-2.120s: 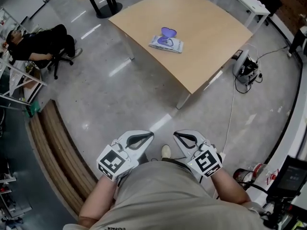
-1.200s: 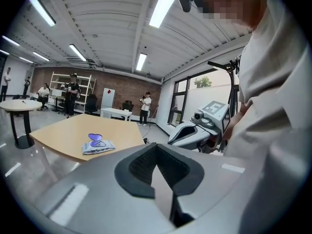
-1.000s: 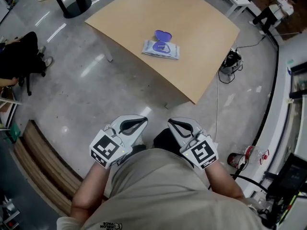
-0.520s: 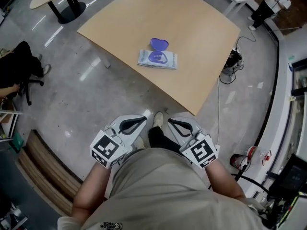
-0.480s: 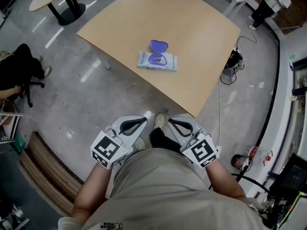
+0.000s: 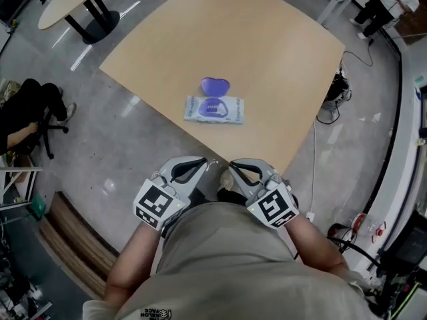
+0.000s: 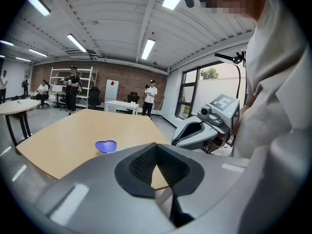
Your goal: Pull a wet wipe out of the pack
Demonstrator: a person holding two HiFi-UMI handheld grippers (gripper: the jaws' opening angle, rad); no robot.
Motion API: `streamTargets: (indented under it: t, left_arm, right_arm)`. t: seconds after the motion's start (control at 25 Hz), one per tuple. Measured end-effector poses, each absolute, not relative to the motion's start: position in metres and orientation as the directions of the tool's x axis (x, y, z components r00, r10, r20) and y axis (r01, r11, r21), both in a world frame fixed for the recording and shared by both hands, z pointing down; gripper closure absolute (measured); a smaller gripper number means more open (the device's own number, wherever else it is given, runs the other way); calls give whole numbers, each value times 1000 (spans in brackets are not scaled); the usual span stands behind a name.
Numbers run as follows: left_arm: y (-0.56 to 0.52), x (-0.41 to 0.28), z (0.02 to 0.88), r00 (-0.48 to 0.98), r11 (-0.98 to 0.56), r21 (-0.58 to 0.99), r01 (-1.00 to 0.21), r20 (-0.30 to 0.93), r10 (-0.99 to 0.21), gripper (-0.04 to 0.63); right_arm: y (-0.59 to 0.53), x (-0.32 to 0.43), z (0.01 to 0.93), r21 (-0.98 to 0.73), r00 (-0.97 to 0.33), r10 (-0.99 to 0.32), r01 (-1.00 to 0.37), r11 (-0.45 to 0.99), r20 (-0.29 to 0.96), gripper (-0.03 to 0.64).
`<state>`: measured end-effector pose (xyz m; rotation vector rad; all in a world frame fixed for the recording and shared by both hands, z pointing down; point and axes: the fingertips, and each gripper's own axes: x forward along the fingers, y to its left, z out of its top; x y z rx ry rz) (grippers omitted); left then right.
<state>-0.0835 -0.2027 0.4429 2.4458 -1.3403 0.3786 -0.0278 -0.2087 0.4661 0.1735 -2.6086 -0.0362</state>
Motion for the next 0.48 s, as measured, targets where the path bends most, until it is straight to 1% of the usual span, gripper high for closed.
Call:
streamTargets:
  t: [0.16, 0.48]
  left_arm:
    - [-236, -91, 455, 534, -508, 180, -843, 402, -744, 591]
    - [-284, -125, 492, 613, -605, 189, -774, 462, -640, 591]
  right_arm:
    - [-242, -33, 479, 67, -837, -154, -141, 988, 526, 612]
    - [-294, -68, 502, 67, -779, -247, -256, 964, 576, 611]
